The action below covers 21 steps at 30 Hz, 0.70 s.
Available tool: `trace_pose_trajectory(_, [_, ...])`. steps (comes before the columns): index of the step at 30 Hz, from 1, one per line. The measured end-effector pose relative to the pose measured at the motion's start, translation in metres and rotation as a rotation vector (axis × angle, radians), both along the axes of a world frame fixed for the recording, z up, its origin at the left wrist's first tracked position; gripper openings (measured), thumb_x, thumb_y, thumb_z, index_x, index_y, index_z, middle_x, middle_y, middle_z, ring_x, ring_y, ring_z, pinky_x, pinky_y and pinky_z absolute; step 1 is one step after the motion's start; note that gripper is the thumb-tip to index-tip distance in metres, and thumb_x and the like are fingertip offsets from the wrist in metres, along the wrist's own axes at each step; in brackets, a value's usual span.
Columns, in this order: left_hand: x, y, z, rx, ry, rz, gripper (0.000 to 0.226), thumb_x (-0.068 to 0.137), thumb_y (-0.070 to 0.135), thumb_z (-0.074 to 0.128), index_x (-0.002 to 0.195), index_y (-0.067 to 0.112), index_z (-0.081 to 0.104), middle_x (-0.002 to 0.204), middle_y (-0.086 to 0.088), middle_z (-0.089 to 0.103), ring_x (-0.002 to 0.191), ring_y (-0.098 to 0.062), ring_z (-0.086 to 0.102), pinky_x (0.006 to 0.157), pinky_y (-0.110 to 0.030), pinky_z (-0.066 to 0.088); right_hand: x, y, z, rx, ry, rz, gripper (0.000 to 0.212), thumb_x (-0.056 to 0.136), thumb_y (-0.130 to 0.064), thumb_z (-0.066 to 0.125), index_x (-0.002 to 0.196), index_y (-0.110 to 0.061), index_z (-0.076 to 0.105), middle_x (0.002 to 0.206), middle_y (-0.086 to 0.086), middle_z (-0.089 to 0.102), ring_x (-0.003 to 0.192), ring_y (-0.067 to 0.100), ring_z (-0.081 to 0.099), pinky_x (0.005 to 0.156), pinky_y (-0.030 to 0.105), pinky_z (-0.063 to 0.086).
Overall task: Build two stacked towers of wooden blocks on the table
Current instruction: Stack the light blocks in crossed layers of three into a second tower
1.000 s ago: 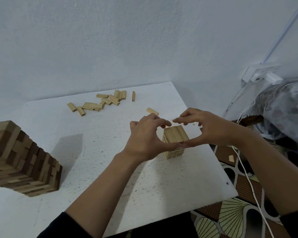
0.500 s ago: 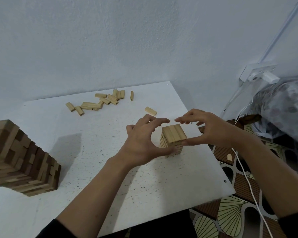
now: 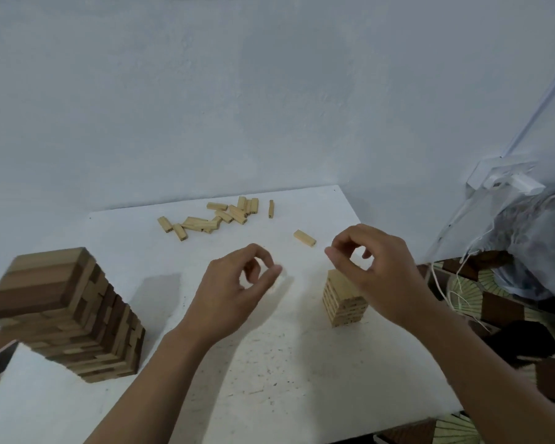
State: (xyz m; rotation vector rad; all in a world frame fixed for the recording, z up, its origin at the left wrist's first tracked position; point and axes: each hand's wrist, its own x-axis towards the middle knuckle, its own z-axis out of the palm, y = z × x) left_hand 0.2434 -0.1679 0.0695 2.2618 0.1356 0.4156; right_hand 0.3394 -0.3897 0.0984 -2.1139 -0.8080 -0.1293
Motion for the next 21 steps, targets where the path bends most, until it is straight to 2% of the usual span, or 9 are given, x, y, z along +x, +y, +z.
trace_pose_trajectory(3, [-0.011,0.024,-0.011,-0.085,-0.016,0.178,0.013,0.096,0.033,0.067,0.084,0.029,0.063,0.068,0.002,0.058,0.071,-0.015,0.057,0.058,-0.015,0.038,-0.014,0.029,0.001,0.055,0.017,-0.003,0.013,0.092,-0.018,0.069,0.082,-0.023,0.064,0.080,-0.012,0.067,0.083,0.011,0.063,0.072,0.010,0.040])
trace_pose_trajectory(7, [-0.018,0.046,-0.027,-0.195,-0.011,0.388,0.012,0.096,0.030,0.066,0.085,0.029,0.063,0.074,0.003,0.062,0.074,-0.010,0.058,0.059,-0.015,0.040,-0.028,0.073,-0.012,0.078,0.106,-0.002,0.009,0.093,-0.024,0.068,0.084,-0.024,0.066,0.079,-0.011,0.067,0.081,0.009,0.063,0.065,0.014,0.045])
trace_pose_trajectory(10, [-0.015,0.054,-0.039,-0.214,-0.026,0.503,0.004,0.096,0.032,0.064,0.094,0.030,0.061,0.089,0.005,0.061,0.085,-0.008,0.058,0.066,-0.022,0.042,-0.029,0.104,-0.035,0.055,0.167,-0.024,0.008,0.094,-0.028,0.065,0.086,-0.026,0.065,0.081,-0.010,0.066,0.082,0.009,0.061,0.071,0.025,0.052])
trace_pose_trajectory(13, [-0.006,0.060,-0.055,-0.198,-0.030,0.599,0.013,0.096,0.030,0.063,0.108,0.030,0.057,0.104,0.005,0.056,0.103,-0.015,0.055,0.082,-0.031,0.047,-0.021,0.134,-0.063,0.026,0.170,-0.074,0.004,0.094,-0.026,0.063,0.090,-0.025,0.063,0.085,-0.009,0.064,0.085,0.009,0.059,0.077,0.032,0.053])
trace_pose_trajectory(14, [-0.002,0.061,-0.060,-0.172,-0.016,0.616,0.017,0.096,0.030,0.062,0.112,0.030,0.057,0.111,0.005,0.055,0.109,-0.017,0.052,0.091,-0.036,0.046,-0.019,0.144,-0.072,0.013,0.152,-0.079,0.002,0.095,-0.025,0.062,0.094,-0.023,0.063,0.088,-0.007,0.063,0.086,0.010,0.058,0.079,0.034,0.053])
trace_pose_trajectory(16, [0.008,0.063,-0.068,-0.103,0.041,0.637,0.027,0.095,0.028,0.061,0.122,0.028,0.056,0.127,0.001,0.051,0.121,-0.020,0.045,0.102,-0.037,0.036,-0.012,0.160,-0.087,-0.027,0.101,-0.072,0.010,0.096,-0.023,0.061,0.105,-0.018,0.063,0.095,-0.004,0.062,0.091,0.013,0.056,0.083,0.037,0.052])
trace_pose_trajectory(17, [0.013,0.064,-0.071,-0.078,0.066,0.644,0.031,0.095,0.027,0.060,0.125,0.026,0.055,0.133,0.000,0.049,0.125,-0.022,0.043,0.103,-0.037,0.031,-0.008,0.167,-0.092,-0.055,0.078,-0.062,0.014,0.097,-0.022,0.060,0.110,-0.017,0.063,0.099,-0.002,0.063,0.094,0.015,0.056,0.086,0.038,0.051])
trace_pose_trajectory(21, [0.032,0.074,-0.077,-0.003,0.084,0.629,0.043,0.093,0.023,0.059,0.136,0.021,0.050,0.146,-0.002,0.043,0.138,-0.025,0.035,0.109,-0.041,0.028,0.012,0.191,-0.101,-0.155,0.029,-0.021,0.025,0.099,-0.020,0.056,0.123,-0.014,0.061,0.118,0.003,0.063,0.111,0.021,0.055,0.097,0.042,0.048])
